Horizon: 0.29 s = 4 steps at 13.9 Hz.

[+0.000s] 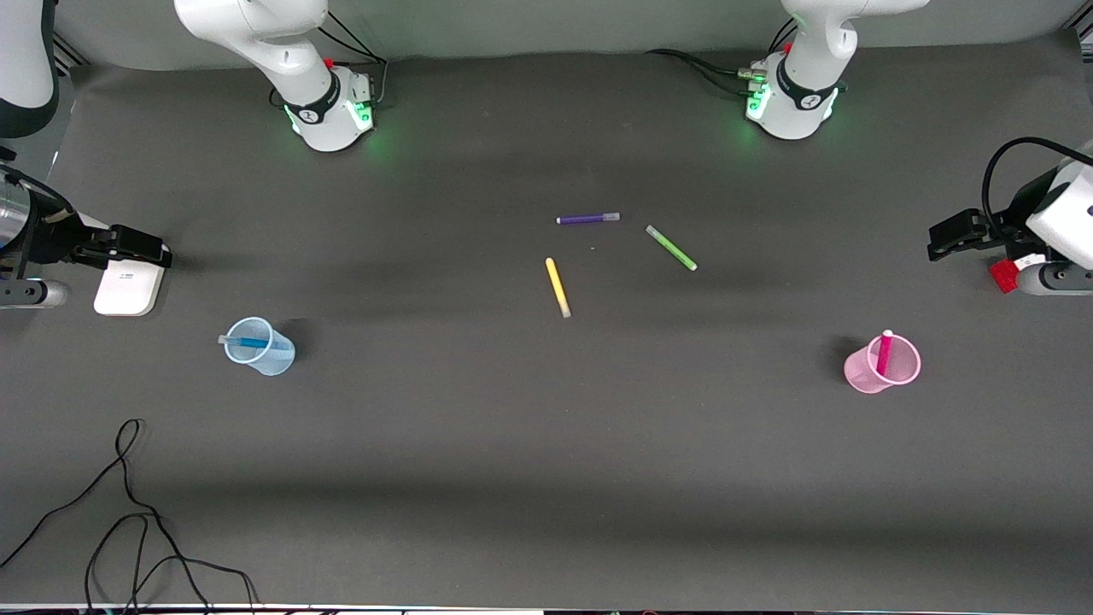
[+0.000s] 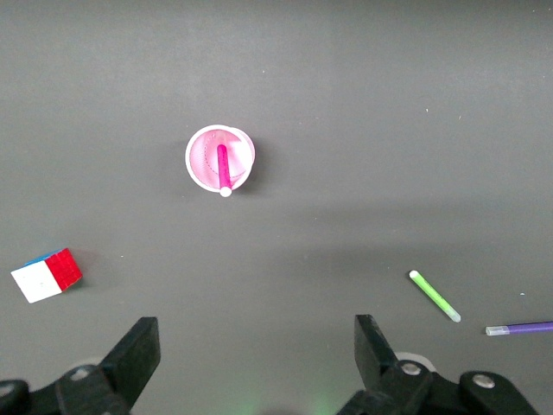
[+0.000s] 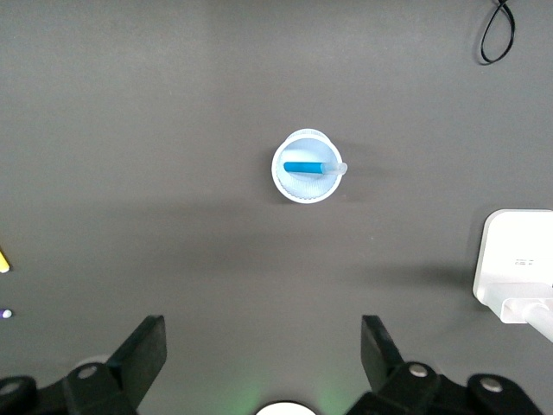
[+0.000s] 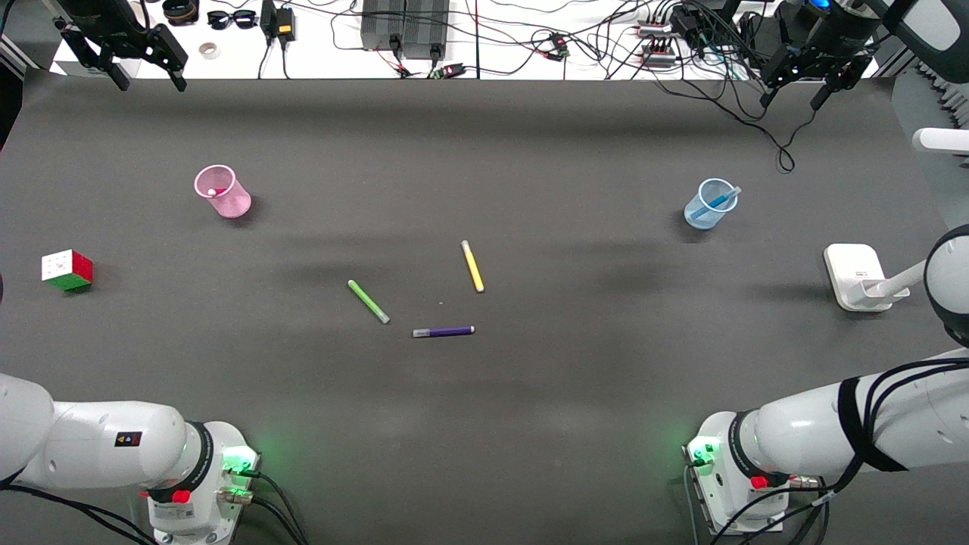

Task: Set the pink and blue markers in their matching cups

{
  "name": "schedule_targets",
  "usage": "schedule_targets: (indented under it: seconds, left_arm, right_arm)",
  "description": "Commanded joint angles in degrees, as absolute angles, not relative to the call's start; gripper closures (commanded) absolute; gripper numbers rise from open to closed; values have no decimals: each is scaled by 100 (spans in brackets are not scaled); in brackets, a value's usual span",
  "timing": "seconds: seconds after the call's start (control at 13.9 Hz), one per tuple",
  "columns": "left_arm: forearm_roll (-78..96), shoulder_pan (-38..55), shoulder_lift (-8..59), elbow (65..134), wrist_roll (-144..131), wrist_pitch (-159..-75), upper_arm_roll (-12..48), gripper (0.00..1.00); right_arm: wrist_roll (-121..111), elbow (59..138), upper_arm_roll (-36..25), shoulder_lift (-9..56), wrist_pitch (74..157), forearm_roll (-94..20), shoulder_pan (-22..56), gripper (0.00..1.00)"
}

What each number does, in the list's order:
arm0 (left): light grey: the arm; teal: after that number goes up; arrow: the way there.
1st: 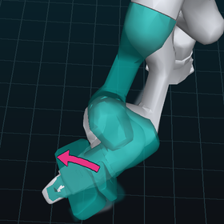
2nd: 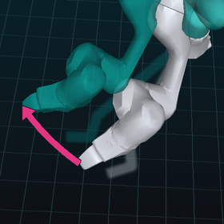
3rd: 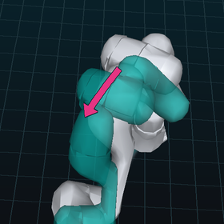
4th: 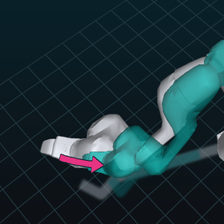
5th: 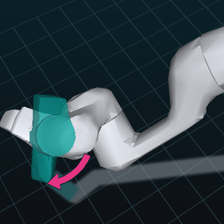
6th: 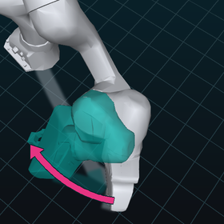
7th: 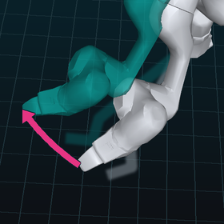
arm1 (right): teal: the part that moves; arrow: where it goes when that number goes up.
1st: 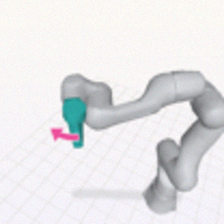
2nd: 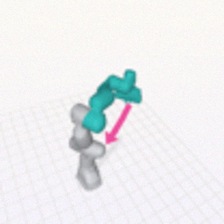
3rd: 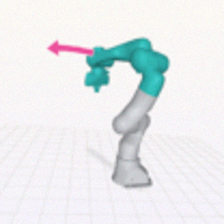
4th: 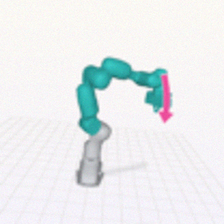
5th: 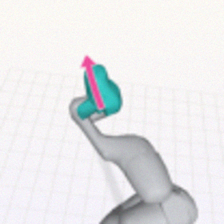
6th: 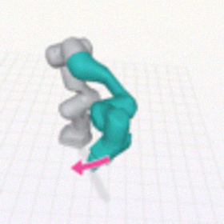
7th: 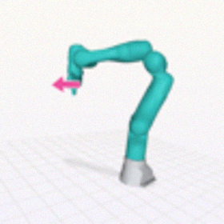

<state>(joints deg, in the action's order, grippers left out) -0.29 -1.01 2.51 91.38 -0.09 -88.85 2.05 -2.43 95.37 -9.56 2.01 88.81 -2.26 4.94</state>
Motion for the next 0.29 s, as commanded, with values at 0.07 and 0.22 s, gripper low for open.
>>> schedule_targets:
  seconds: [0.07, 0.22]
  left_arm:
    - [-9, -9, 97, 9290, 70, -9018, 123, 0]
    - [-26, 0, 97, 9290, 70, -9026, 123, 0]
  right_arm:
    - [-229, 9536, -967, 193, 8930, -333, 422, 0]
    - [-307, 9483, -993, 185, 8930, -308, 387, 0]
